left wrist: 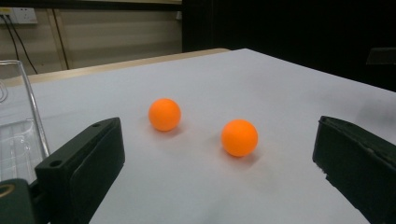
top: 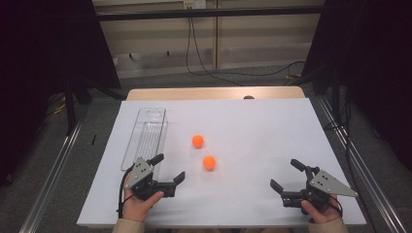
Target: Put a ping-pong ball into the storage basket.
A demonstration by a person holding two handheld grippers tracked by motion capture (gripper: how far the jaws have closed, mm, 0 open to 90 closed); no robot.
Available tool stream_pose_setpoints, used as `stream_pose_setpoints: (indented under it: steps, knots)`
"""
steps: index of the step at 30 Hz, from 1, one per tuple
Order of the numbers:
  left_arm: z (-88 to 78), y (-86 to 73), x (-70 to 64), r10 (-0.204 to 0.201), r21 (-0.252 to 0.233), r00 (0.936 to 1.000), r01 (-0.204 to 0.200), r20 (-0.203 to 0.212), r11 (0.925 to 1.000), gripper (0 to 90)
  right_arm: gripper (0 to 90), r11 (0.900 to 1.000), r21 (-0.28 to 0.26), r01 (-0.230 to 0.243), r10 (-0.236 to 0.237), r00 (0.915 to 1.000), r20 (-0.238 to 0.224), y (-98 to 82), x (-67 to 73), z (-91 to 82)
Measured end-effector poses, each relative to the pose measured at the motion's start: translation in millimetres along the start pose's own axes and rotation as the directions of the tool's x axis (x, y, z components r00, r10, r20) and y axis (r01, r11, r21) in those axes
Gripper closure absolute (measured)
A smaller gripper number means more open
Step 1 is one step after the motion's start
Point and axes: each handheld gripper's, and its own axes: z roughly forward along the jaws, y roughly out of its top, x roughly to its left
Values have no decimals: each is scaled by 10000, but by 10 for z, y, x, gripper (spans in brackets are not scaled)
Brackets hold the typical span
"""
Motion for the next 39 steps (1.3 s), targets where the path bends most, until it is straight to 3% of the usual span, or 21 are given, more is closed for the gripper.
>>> stream_pose_setpoints:
  steps: [29, 39]
  knots:
    - [202, 15, -127, 179, 776, 9986, -217, 497, 9967, 24, 14, 10000, -6, 50, -50, 10000, -78, 1, 12, 7]
    - [262, 22, -160, 46, 951, 9980, -107, 632, 9954, 25, 15, 10000, 10, 51, -51, 10000, -81, 1, 10, 4]
